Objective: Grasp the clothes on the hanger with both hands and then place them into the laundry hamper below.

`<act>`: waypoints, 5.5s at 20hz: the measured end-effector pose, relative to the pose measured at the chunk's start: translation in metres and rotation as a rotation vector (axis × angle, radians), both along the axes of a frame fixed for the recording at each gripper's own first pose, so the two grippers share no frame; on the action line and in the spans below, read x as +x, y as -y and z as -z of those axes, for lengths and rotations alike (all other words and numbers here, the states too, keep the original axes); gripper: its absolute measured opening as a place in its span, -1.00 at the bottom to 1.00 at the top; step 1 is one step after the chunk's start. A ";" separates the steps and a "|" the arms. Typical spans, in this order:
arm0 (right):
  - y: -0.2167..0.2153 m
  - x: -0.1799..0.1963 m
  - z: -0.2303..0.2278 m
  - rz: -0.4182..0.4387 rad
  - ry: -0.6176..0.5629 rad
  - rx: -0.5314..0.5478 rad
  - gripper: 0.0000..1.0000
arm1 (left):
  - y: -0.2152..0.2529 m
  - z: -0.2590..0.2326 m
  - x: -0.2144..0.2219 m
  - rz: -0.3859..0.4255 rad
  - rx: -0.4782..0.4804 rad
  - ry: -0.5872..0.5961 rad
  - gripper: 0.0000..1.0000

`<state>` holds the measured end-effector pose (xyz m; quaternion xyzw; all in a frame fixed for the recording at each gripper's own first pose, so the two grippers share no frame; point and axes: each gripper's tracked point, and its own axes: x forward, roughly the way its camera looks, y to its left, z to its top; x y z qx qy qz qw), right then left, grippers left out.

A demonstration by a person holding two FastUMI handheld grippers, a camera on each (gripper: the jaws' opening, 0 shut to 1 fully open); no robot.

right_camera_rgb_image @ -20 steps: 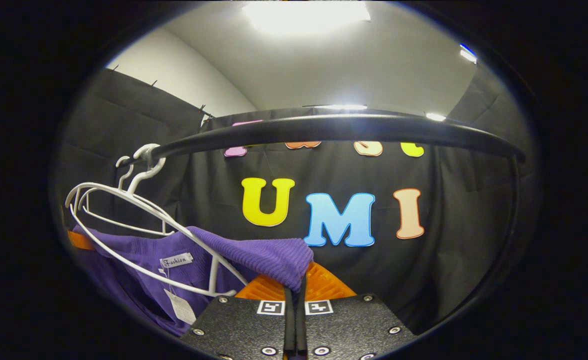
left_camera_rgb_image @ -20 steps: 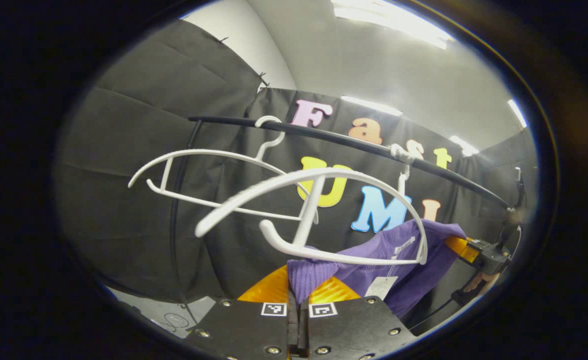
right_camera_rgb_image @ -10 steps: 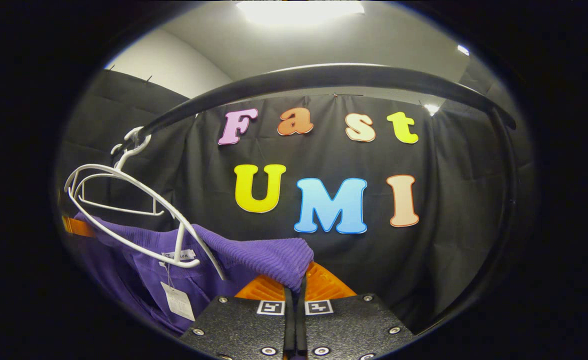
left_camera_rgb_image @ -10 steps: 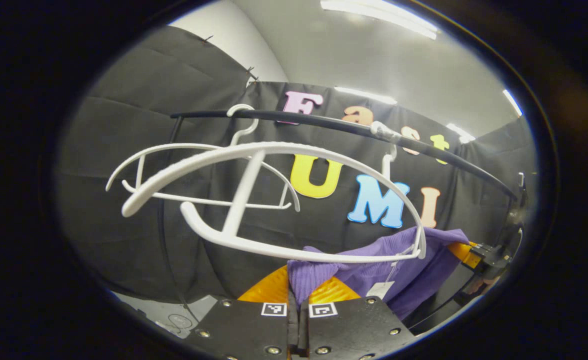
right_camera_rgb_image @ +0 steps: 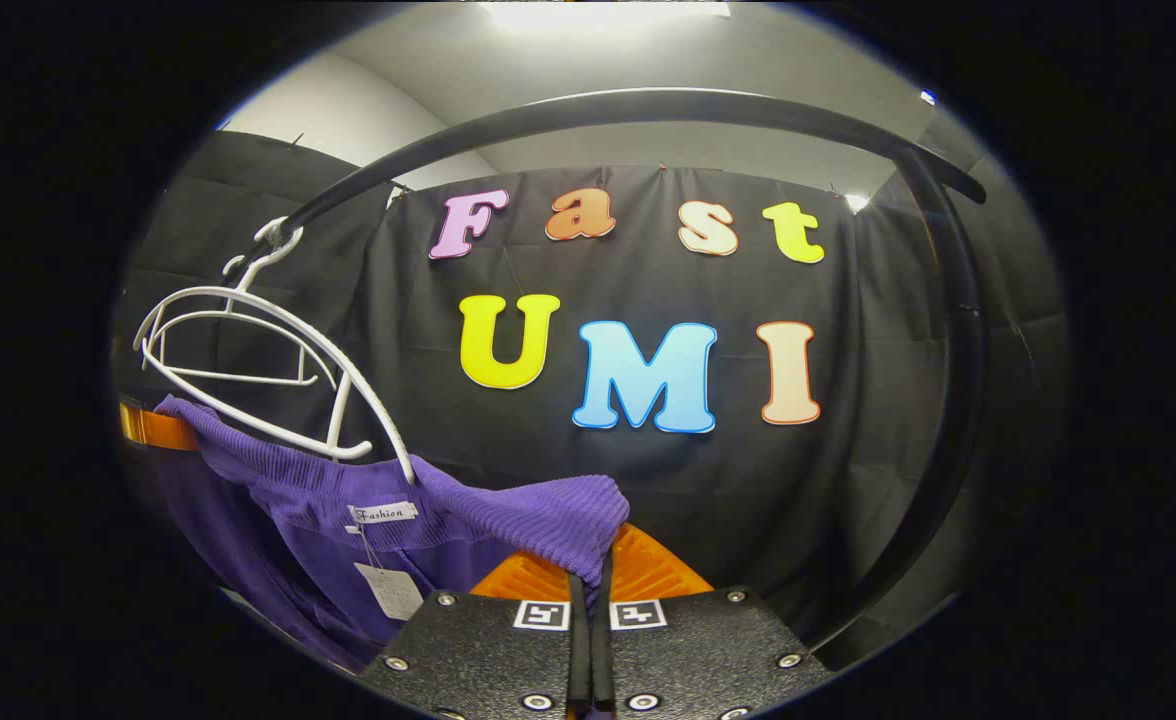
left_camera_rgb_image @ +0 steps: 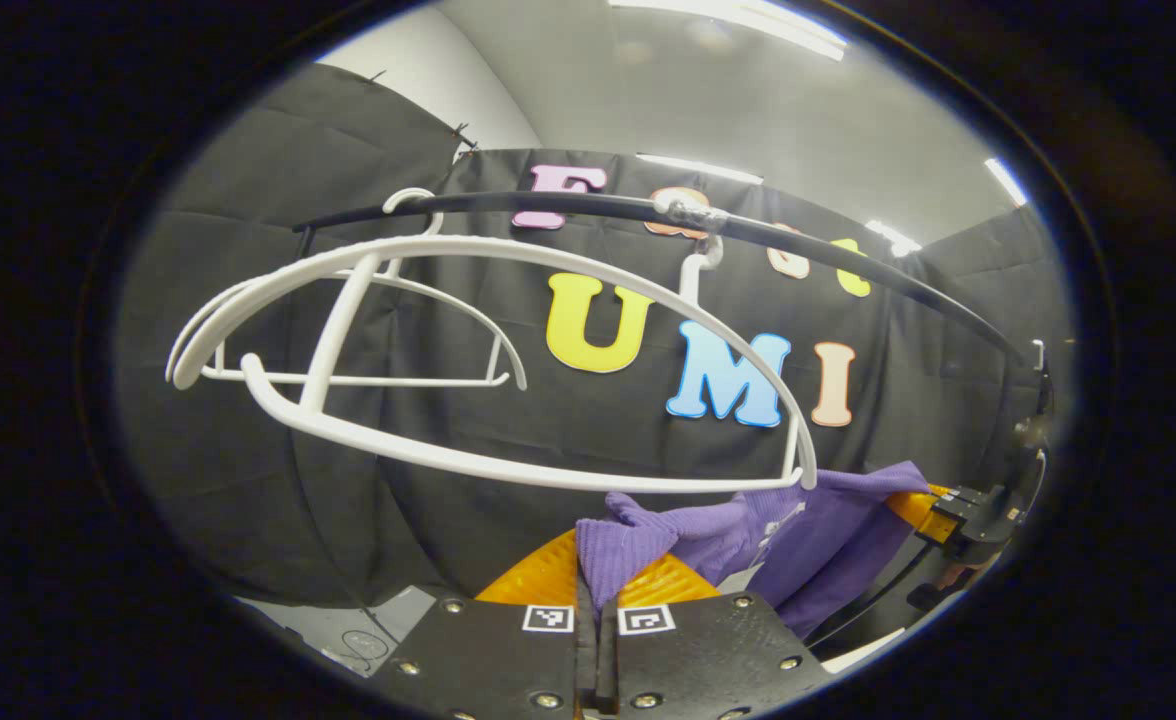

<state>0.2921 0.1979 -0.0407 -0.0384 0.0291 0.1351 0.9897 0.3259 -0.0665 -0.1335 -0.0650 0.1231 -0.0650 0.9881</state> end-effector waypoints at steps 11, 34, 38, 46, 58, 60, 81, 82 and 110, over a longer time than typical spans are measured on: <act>0.003 -0.114 -0.005 0.178 -0.058 -0.023 -0.99 | -0.021 0.009 -0.071 0.200 -0.036 -0.028 -0.98; -0.106 -0.310 0.213 0.234 -0.648 0.146 -0.99 | -0.113 0.211 -0.197 0.300 0.046 -0.374 -0.98; -0.110 -0.311 0.274 0.290 -0.762 0.215 -0.99 | -0.101 0.260 -0.198 0.320 0.061 -0.446 -0.97; -0.110 -0.317 0.323 0.352 -0.825 0.205 -0.97 | -0.094 0.331 -0.202 0.354 0.131 -0.516 -0.98; -0.124 -0.328 0.318 0.327 -0.875 0.177 -0.92 | -0.109 0.340 -0.224 0.347 0.163 -0.556 -0.97; -0.124 -0.331 0.318 0.339 -0.885 0.178 -0.89 | -0.110 0.340 -0.223 0.337 0.167 -0.560 -0.97; -0.061 -0.337 0.247 0.365 -0.739 0.132 0.90 | -0.136 0.247 -0.209 0.198 0.097 -0.462 0.99; -0.054 -0.337 0.239 0.375 -0.721 0.140 0.90 | -0.138 0.229 -0.204 0.199 0.093 -0.423 0.89; 0.073 -0.248 -0.081 0.245 0.038 0.192 0.83 | -0.141 -0.127 -0.276 0.072 -0.020 0.239 0.96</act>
